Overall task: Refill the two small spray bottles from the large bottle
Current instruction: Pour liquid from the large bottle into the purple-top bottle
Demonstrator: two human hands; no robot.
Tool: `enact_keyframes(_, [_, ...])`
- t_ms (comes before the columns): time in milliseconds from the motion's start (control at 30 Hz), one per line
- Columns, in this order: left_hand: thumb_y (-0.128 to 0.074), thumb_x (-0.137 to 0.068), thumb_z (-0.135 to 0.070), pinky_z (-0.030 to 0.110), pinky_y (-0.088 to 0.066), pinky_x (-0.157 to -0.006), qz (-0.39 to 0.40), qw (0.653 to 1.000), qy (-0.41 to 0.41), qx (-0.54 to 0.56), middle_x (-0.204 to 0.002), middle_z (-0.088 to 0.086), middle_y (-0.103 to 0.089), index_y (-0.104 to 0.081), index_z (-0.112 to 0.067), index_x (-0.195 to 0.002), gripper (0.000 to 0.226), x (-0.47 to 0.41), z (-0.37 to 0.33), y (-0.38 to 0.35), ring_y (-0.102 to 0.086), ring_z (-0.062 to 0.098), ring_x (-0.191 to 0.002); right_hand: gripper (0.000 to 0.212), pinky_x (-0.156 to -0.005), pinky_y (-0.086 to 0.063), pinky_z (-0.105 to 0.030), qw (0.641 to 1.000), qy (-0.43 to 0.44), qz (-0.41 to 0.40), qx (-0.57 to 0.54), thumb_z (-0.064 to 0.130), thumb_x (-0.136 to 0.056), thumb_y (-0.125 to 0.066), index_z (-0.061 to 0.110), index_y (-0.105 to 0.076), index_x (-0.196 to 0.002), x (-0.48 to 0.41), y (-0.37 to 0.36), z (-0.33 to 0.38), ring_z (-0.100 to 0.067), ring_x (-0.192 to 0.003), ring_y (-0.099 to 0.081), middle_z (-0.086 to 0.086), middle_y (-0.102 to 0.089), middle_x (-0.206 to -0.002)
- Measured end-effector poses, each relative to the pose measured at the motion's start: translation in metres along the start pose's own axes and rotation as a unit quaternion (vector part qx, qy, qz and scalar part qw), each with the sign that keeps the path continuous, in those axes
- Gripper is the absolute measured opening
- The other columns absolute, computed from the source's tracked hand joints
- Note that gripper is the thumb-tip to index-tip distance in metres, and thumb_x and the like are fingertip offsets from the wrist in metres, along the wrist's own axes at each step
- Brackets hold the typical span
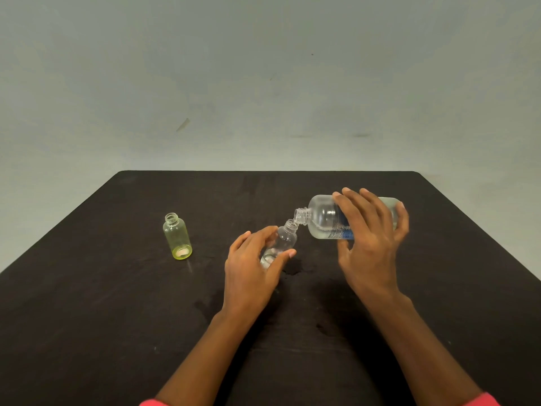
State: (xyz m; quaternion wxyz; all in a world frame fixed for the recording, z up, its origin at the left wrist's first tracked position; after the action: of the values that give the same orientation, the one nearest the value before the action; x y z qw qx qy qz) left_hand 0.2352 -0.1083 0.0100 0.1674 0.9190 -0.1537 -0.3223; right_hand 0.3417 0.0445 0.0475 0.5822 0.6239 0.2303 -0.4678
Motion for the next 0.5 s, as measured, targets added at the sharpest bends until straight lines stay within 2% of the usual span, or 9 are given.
enact_keyframes(500, [-0.077, -0.074, -0.036, 0.044, -0.045, -0.098, -0.002, 1.000, 0.002, 0.002, -0.099, -0.014, -0.066, -0.064, -0.025, -0.112, 0.041, 0.0002, 0.0000, 0.0007, -0.060, 0.013, -0.105, 0.091, -0.113, -0.013, -0.055, 1.000, 0.001, -0.002, 0.008, -0.009, -0.056, -0.080, 0.024, -0.043, -0.133, -0.0005, 0.0003, -0.0001, -0.019, -0.130, -0.041, -0.001, -0.055, -0.134])
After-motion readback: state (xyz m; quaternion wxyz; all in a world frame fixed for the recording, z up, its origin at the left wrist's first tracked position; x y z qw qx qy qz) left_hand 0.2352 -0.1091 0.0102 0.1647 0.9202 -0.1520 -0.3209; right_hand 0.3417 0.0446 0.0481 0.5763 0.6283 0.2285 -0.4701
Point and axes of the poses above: each hand's wrist, its own x-axis away from the middle knuckle, its own y-axis out of the back of the hand, z = x × y, the point moved 4 cm from there along -x, towards the middle knuckle
